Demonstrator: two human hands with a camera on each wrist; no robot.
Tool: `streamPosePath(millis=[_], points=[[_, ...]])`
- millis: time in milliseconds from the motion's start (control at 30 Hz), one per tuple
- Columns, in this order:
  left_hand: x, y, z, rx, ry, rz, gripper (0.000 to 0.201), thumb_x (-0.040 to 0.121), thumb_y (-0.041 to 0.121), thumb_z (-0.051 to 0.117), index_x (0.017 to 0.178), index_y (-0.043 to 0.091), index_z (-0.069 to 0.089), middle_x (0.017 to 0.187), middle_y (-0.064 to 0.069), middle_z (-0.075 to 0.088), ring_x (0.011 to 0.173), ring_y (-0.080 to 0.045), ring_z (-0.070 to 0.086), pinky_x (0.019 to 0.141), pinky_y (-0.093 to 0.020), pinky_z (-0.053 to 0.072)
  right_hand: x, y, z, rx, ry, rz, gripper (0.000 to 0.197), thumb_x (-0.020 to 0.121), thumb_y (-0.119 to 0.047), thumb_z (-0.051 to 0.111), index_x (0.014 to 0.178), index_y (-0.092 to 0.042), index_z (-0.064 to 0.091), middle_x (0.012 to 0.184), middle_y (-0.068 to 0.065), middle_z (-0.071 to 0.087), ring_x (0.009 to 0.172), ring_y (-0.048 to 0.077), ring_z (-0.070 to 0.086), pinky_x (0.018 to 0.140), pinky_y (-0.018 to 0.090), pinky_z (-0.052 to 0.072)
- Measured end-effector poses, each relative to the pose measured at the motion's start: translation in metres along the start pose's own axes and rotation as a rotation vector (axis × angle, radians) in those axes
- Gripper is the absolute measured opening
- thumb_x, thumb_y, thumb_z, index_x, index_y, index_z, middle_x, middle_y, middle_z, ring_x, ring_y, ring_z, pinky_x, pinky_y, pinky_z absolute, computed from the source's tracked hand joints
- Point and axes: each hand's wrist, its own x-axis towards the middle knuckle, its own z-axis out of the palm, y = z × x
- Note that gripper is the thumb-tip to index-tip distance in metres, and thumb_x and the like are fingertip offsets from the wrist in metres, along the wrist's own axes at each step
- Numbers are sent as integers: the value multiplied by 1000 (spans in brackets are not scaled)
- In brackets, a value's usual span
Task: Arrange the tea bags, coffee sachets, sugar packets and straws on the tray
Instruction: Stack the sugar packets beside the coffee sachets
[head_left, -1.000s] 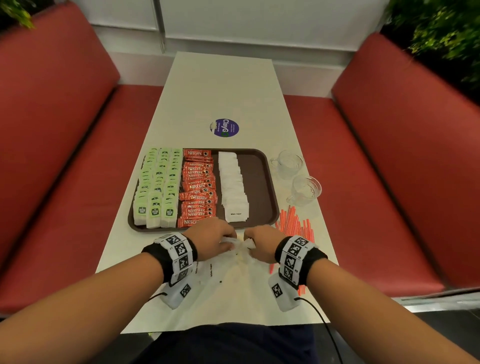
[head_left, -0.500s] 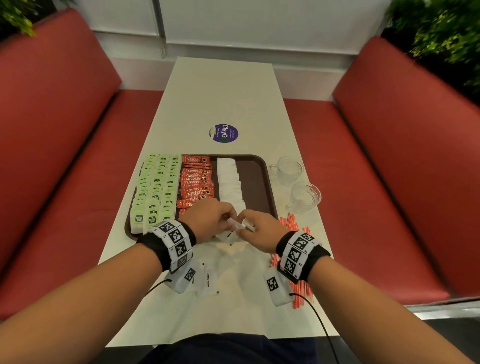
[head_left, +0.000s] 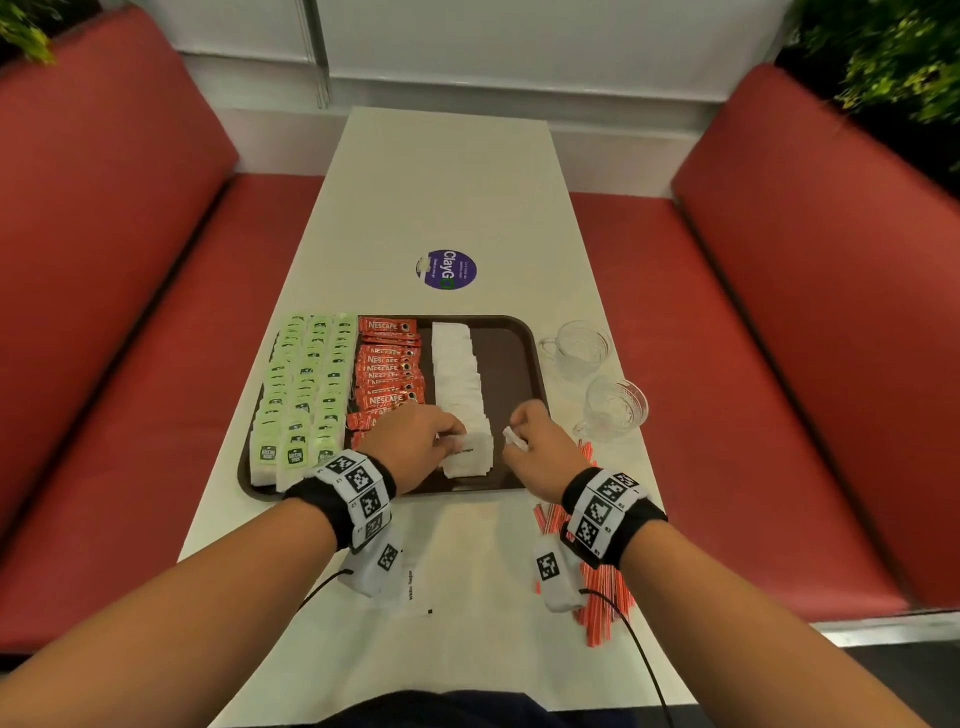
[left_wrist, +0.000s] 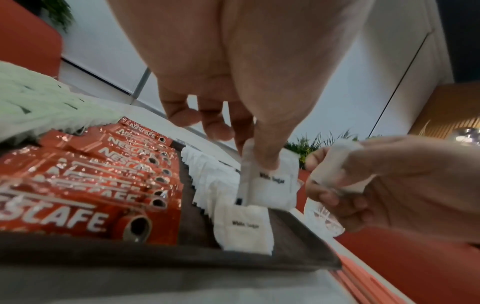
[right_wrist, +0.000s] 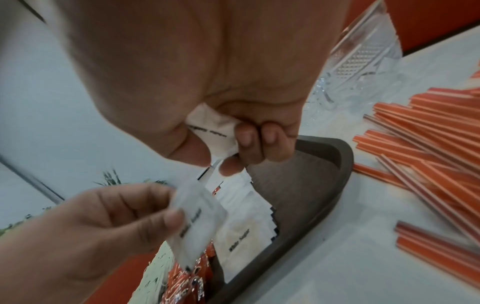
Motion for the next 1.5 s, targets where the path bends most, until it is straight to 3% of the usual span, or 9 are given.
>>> streamPosePath(millis=[133, 400, 500, 600, 867, 1000, 1167, 1300, 1500], points=[[10, -1, 18, 157, -137, -40, 25, 95, 40, 60, 116, 32, 71, 110, 3, 72, 102, -20, 63, 90, -33, 50, 2, 4, -3, 6, 29, 55, 18, 92, -16, 56, 85, -18, 39, 77, 6, 54, 63, 19, 48, 54, 28, 39], [20, 4, 33, 283, -66, -20, 32, 81, 51, 72, 102, 32, 58, 107, 8, 56, 100, -18, 52, 88, -36, 45, 5, 8, -3, 62, -7, 70, 19, 82, -29, 48, 89, -13, 54, 82, 13, 68, 77, 31, 68, 73, 49, 59], [22, 6, 36, 388, -117, 7, 25, 84, 54, 67, 98, 34, 64, 106, 7, 60, 100, -20, 53, 86, -36, 42, 7, 9, -3, 87, -12, 77, 3, 95, -21, 48, 94, -20, 51, 85, 8, 66, 77, 27, 68, 70, 42, 59], [26, 7, 39, 409, -107, -13, 25, 87, 55, 63, 100, 34, 66, 107, 6, 60, 101, -21, 52, 85, -36, 40, 9, 11, -2, 49, -8, 60, 3, 99, -18, 47, 99, -20, 50, 81, -2, 58, 70, 15, 57, 58, 25, 45], [36, 3, 36, 386, -81, -8, 32, 84, 59, 65, 105, 35, 64, 110, 8, 59, 104, -19, 50, 91, -37, 42, 19, 22, -1, -24, 28, -3, 11, 95, -20, 56, 103, -18, 63, 88, -4, 64, 76, 7, 57, 61, 16, 42], [33, 5, 22, 144, -96, 26, 44, 73, 59, 75, 108, 36, 62, 103, 14, 58, 97, -13, 50, 87, -36, 42, 24, 23, 1, 0, 25, 2, 11, 97, -22, 58, 104, -20, 66, 85, -4, 67, 76, 10, 62, 65, 21, 48], [26, 4, 12, -107, -32, 41, 16, 89, 42, 68, 103, 35, 68, 92, 12, 61, 86, -8, 52, 78, -29, 42, 25, 16, 5, 47, -41, -6, 7, 99, -23, 58, 101, -19, 63, 76, -3, 68, 68, 12, 66, 64, 22, 51], [23, -10, 20, -50, -82, -74, 15, 88, 37, 71, 100, 29, 69, 82, 13, 61, 78, -8, 55, 68, -24, 40, 29, 17, 10, 19, -46, 43, 13, 98, -21, 58, 111, -20, 61, 93, -7, 67, 79, 9, 65, 60, 9, 44], [21, -14, 35, 37, -102, -185, 26, 79, 43, 78, 90, 30, 58, 81, 10, 63, 79, -15, 60, 74, -35, 53, 32, 27, 6, -45, -26, 107, 21, 101, -14, 49, 119, -17, 59, 102, -5, 67, 85, 4, 59, 62, 5, 39]])
